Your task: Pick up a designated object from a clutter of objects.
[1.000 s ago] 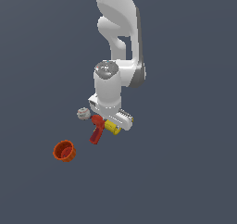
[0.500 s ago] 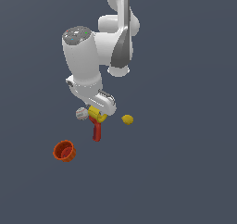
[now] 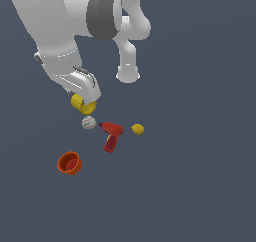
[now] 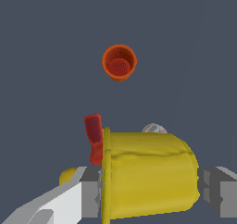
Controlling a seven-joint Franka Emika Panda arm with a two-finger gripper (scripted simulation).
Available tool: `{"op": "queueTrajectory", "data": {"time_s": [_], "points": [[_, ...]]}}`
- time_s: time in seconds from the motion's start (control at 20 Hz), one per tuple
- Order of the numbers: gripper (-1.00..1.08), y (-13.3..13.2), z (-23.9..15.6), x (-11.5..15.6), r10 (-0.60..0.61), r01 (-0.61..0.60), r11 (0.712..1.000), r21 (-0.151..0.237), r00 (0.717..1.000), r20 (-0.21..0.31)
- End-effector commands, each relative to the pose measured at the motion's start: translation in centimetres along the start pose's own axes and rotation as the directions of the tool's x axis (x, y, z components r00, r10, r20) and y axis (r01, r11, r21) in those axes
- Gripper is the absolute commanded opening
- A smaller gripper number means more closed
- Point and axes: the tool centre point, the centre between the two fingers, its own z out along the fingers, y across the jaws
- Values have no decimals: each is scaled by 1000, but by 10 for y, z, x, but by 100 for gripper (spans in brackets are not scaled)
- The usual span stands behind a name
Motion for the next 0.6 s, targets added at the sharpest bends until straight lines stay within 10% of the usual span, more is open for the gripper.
{"op": "queueTrajectory", "data": {"time_s": [0.0, 0.55], "points": [[-100, 14, -22, 7, -1, 1, 1000, -2, 1000, 3], [-100, 49, -79, 28, -1, 1, 1000, -9, 1000, 9]]}}
